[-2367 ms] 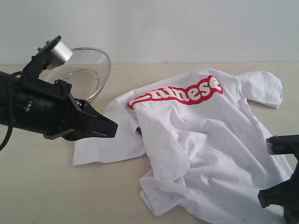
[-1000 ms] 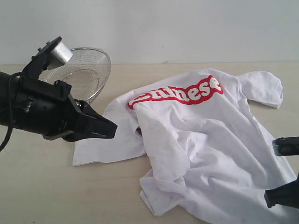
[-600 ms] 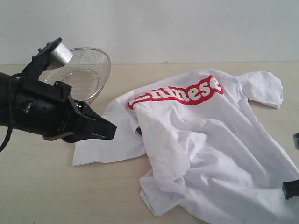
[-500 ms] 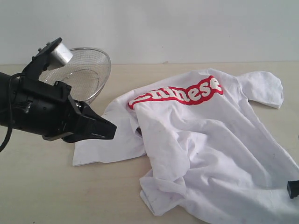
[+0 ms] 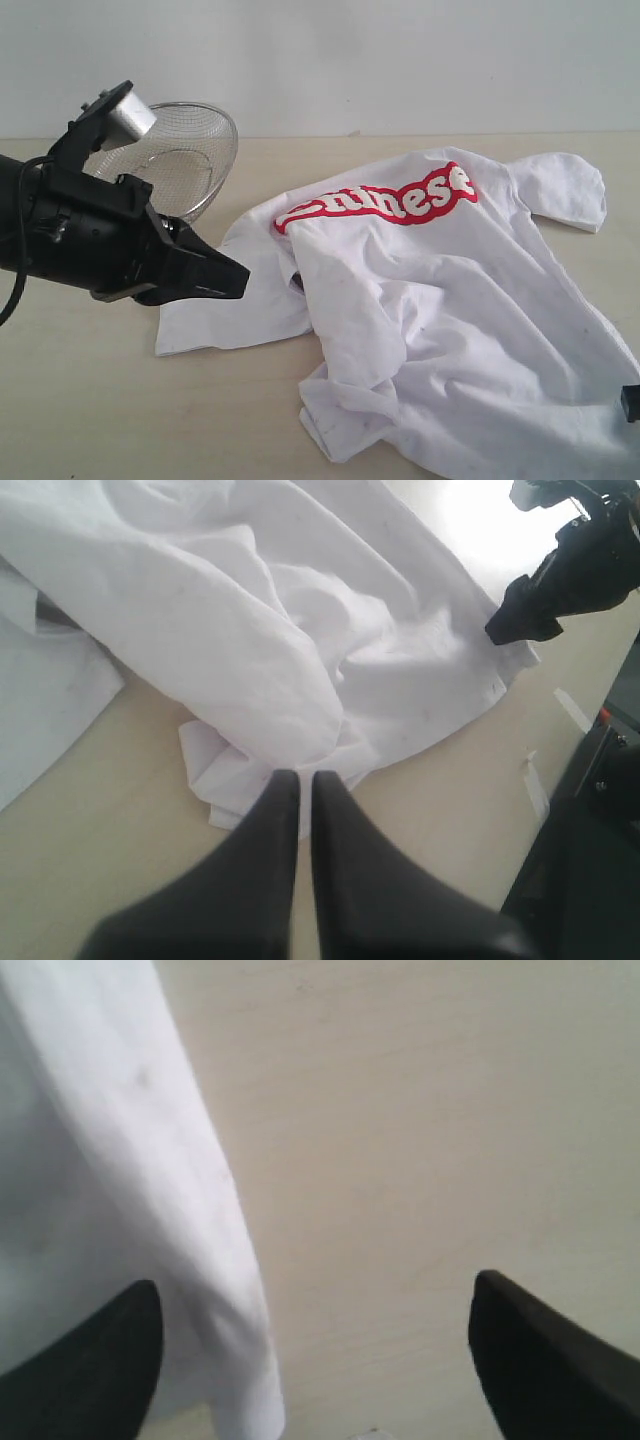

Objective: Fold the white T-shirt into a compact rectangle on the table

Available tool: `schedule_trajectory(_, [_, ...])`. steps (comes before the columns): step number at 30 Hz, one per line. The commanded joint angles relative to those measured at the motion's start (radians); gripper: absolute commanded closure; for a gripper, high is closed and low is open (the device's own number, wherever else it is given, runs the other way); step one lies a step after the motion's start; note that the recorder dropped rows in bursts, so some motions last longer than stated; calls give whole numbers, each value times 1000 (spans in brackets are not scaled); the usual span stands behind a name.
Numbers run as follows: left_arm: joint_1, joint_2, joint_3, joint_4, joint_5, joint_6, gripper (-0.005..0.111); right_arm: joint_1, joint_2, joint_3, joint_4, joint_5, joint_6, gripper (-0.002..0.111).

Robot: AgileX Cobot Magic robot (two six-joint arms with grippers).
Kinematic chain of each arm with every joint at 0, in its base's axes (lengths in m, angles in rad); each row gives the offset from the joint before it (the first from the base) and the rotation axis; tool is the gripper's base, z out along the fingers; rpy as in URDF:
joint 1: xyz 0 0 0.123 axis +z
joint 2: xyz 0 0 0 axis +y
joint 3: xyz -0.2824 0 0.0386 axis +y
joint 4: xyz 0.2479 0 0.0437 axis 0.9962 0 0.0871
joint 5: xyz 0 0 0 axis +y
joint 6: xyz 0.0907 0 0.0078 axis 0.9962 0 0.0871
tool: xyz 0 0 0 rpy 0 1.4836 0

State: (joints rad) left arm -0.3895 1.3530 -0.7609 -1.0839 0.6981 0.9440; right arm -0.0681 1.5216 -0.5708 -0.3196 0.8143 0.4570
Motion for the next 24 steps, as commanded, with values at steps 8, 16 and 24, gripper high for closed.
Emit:
schedule_trajectory(8, [-5,-44,3,125,16,-105,102,-1,-231,-122,307,-61,-277,62])
schedule_trajectory(16, [-5,-44,3,159,16,-144,102,240,-196,-104,915,-176,-750,62])
schedule_trajectory(24, [-5,-44,3,159,16,-147,102,451,55,-104,910,-322,-729,62])
